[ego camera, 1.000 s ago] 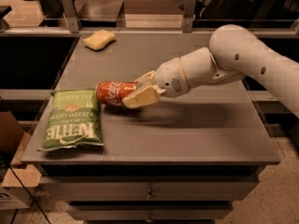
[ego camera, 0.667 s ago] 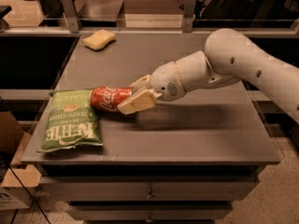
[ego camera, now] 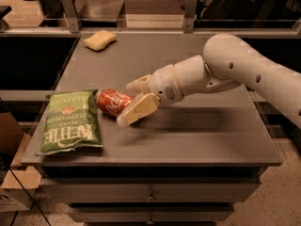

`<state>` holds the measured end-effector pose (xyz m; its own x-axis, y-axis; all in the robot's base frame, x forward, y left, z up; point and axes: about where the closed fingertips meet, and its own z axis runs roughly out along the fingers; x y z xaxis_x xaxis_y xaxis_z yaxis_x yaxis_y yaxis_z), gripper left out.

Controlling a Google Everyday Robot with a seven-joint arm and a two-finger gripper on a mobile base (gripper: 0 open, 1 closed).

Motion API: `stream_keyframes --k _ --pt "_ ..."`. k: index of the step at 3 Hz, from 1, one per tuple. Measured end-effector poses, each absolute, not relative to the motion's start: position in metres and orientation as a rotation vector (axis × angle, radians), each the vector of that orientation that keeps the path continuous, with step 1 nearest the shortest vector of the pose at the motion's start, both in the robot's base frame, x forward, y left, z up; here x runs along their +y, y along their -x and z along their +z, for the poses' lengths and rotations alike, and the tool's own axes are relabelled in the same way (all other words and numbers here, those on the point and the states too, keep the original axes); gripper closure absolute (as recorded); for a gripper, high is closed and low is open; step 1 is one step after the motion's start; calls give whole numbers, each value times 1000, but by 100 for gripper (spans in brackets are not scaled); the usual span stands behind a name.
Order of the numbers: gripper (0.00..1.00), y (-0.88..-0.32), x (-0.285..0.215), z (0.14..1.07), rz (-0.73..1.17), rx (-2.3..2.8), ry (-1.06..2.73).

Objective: Move coke can near green jalapeno chip bag

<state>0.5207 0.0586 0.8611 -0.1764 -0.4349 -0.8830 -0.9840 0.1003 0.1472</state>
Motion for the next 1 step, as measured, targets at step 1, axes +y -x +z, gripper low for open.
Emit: stream_keyframes --k 1 --pt "0 -521 59 861 1031 1703 1403"
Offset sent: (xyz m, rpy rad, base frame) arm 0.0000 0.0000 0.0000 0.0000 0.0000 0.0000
